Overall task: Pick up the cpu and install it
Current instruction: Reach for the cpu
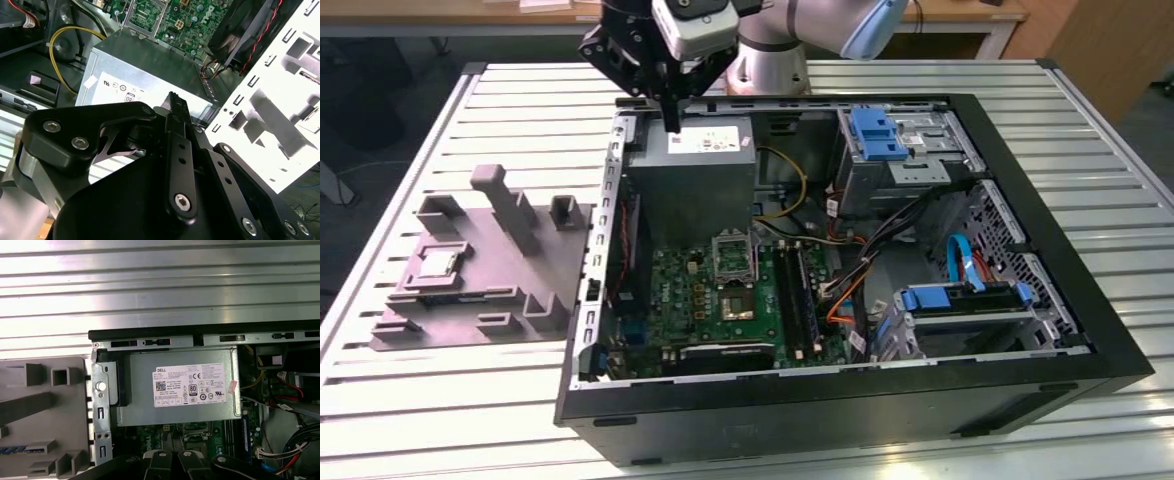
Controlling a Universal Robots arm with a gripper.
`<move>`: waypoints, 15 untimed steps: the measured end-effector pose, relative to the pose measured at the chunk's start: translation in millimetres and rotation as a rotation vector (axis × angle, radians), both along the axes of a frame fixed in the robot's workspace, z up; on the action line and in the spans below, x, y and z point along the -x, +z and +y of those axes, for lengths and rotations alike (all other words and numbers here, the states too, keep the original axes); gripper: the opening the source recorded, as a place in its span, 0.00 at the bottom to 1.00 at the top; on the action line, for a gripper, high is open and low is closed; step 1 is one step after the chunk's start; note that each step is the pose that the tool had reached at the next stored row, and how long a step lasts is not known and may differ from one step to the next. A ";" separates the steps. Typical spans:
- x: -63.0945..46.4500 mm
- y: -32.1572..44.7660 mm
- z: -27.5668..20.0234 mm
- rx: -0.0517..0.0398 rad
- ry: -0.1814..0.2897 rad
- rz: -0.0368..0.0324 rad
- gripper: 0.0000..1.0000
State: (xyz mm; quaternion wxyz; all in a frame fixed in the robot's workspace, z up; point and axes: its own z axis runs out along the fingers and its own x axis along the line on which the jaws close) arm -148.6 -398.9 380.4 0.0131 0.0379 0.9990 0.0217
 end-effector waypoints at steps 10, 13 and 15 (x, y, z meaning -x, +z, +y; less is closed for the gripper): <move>2.0 -0.7 0.0 -0.0001 0.000 0.0000 0.11; 2.7 -1.0 0.0 -0.0001 0.000 0.0000 0.11; 3.2 -1.1 0.0 0.0000 0.000 0.0000 0.11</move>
